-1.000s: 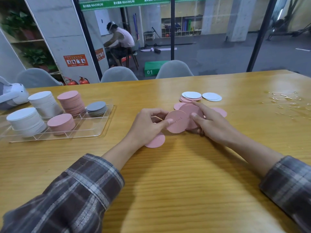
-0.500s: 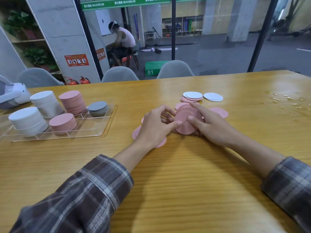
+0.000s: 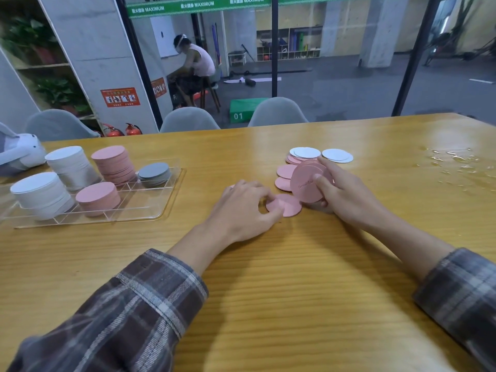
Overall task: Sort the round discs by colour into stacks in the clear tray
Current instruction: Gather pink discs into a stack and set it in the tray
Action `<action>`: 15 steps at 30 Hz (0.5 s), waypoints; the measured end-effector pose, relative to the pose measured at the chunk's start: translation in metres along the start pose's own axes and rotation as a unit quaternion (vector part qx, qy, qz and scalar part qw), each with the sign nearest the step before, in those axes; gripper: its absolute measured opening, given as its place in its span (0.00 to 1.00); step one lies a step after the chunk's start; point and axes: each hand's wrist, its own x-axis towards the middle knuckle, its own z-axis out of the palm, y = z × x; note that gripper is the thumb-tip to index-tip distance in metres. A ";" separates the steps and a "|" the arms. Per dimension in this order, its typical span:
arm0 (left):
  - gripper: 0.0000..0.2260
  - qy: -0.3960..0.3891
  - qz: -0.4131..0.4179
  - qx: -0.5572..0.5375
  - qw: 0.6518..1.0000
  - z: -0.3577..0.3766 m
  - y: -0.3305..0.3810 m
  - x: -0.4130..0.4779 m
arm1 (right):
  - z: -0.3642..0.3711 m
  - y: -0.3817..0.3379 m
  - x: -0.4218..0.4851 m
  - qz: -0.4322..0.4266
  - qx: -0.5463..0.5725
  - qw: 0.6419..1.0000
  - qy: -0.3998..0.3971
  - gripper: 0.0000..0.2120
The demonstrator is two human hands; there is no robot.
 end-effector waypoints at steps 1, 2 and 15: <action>0.13 0.010 -0.001 -0.003 1.000 0.000 0.000 0.001 | -0.001 0.000 0.000 0.002 0.001 1.000 0.001 0.24; 0.14 0.015 0.000 -0.004 1.000 0.000 -0.001 0.001 | -0.001 0.000 0.000 0.003 0.001 1.000 0.000 0.24; 0.17 0.074 0.050 -0.279 0.956 -0.008 0.005 -0.002 | 0.004 -0.002 -0.005 -0.011 0.053 0.996 -0.064 0.24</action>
